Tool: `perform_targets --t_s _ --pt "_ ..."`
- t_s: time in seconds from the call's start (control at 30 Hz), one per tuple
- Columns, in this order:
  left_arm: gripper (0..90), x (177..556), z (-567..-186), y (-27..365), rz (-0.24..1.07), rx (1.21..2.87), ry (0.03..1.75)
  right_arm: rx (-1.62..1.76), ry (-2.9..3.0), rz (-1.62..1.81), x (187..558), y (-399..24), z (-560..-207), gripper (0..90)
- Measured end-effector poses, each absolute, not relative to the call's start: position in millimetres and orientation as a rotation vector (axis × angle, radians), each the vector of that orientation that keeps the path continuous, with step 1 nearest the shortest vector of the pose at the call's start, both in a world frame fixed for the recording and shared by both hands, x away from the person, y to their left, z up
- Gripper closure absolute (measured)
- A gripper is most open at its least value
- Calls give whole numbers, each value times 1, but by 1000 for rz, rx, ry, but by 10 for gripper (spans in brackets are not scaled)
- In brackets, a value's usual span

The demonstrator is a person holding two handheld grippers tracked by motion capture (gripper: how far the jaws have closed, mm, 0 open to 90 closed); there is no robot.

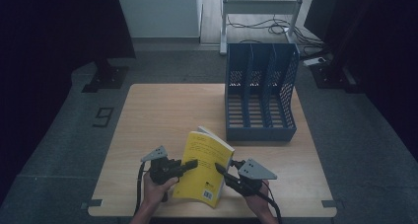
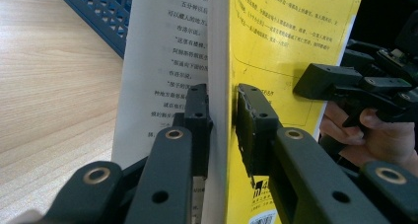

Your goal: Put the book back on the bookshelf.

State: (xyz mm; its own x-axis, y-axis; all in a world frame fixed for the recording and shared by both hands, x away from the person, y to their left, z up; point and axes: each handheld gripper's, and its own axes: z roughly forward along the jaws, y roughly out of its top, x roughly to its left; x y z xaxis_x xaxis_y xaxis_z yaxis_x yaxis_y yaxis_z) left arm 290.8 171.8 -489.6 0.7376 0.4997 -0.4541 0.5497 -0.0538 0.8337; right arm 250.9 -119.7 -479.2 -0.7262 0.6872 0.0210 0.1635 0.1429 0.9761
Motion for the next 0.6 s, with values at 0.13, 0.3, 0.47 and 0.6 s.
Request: perform_targets --t_s 0.13,0.3,0.47,0.6 --pt "764 291 -490 171 -50 1694 840 839 2002 1642 254 -123 -480 628" --pt "769 291 -490 171 -54 1694 839 853 2004 1704 257 -126 -482 641" --pt "779 291 -489 172 -62 1693 834 851 2002 1721 258 -125 -481 644" --pt "786 290 -487 172 -63 1698 824 862 1988 1746 258 -125 -480 646"
